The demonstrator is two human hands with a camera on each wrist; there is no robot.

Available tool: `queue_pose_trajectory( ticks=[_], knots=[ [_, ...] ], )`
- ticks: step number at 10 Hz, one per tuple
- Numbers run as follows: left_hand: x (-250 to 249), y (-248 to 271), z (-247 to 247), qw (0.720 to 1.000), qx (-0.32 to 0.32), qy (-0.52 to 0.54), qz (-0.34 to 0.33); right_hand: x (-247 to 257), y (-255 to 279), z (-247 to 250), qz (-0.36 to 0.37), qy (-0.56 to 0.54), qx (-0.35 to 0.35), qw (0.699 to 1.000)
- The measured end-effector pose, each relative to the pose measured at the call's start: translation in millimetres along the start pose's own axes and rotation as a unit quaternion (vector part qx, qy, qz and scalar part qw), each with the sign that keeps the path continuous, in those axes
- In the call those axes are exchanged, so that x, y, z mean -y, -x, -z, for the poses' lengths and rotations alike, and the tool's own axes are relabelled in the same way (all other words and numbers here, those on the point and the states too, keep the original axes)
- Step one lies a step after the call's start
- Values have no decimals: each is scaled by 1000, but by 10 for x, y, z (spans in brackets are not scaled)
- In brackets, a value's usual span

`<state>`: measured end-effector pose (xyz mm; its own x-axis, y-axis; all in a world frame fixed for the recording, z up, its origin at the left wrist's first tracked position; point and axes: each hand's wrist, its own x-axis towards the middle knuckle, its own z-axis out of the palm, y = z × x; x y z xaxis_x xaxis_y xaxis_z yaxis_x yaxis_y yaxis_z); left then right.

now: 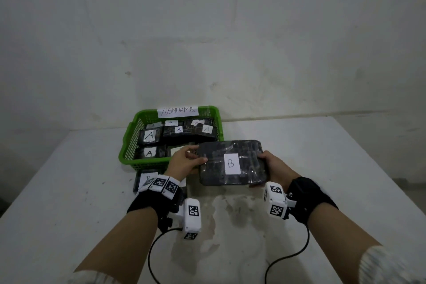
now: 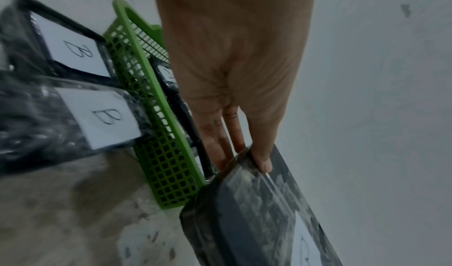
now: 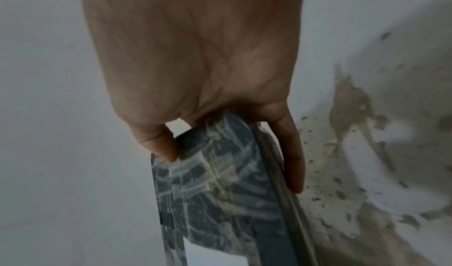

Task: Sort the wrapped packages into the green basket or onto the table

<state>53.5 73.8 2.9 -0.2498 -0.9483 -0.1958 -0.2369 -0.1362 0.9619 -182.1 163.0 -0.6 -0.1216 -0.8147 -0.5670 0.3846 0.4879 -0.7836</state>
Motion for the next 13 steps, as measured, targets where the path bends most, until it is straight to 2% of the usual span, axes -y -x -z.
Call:
queue_pose_trajectory(
  ticks=[1, 3, 4, 7, 9, 11, 12, 13],
  knots=[
    [246, 59, 64, 999, -28, -2, 30, -166, -37, -54, -28, 61, -30, 997],
    [461, 169, 41, 996, -15, -73, 40, -358, -227, -108, -66, 105, -76, 989],
    [508, 175, 77, 984, -14, -179, 20, -402, -322, -154, -57, 127, -84, 987],
    [454, 229, 37, 961, 19, -275, 5, -431, -426, -342, -36, 180, -95, 978],
    [530, 194, -2, 954, 13, -298, 19, -553, -509, -318, -23, 144, -96, 985],
    [488, 267, -12, 978, -36, -205, -6, -475, -444, -136, -33, 179, -75, 980],
    [466, 449, 115, 989, -79, -121, -37, -435, -228, 132, -36, 186, -62, 980],
    [442, 845, 330, 988, -150, -29, -4, -497, 202, 560, -29, 212, -29, 976]
  ],
)
